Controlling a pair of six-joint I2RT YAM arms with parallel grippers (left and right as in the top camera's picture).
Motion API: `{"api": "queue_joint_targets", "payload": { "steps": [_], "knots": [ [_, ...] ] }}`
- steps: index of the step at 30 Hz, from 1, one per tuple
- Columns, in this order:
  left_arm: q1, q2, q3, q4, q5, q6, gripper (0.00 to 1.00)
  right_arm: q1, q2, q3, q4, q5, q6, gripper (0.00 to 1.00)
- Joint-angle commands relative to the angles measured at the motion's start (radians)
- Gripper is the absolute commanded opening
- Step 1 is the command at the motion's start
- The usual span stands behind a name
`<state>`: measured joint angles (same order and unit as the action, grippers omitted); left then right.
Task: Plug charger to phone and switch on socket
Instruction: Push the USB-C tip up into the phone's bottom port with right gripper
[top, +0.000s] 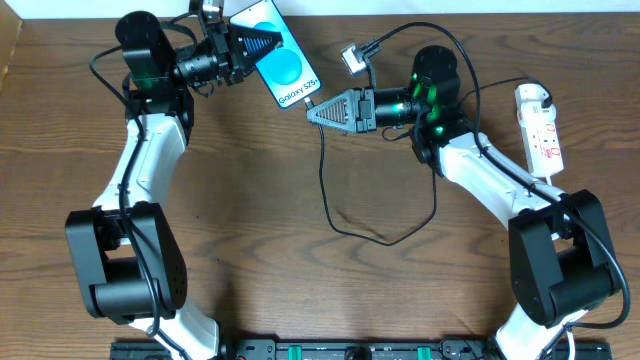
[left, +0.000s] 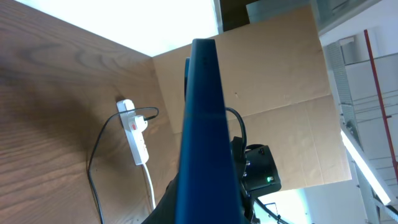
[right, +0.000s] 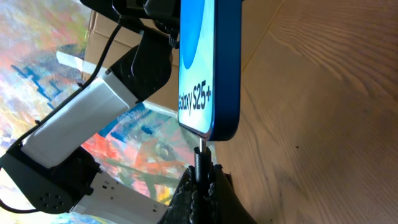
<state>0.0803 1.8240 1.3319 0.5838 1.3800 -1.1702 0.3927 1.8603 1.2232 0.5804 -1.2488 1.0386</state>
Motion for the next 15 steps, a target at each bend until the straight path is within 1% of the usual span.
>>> {"api": "queue_joint_targets", "payload": {
  "steps": [1,4,15],
  "knots": [
    [-0.014,-0.014,0.02,0.008,0.048,0.019,0.07,0.001,-0.02,0.007,0.004,0.062,0.012,0.01],
    [-0.014,-0.014,0.02,0.008,0.047,0.037,0.08,0.007,-0.02,0.007,0.004,0.062,0.013,0.01],
    [-0.014,-0.014,0.02,0.008,0.047,0.037,0.07,0.019,-0.02,0.007,0.008,0.066,0.024,0.01]
  ]
}}
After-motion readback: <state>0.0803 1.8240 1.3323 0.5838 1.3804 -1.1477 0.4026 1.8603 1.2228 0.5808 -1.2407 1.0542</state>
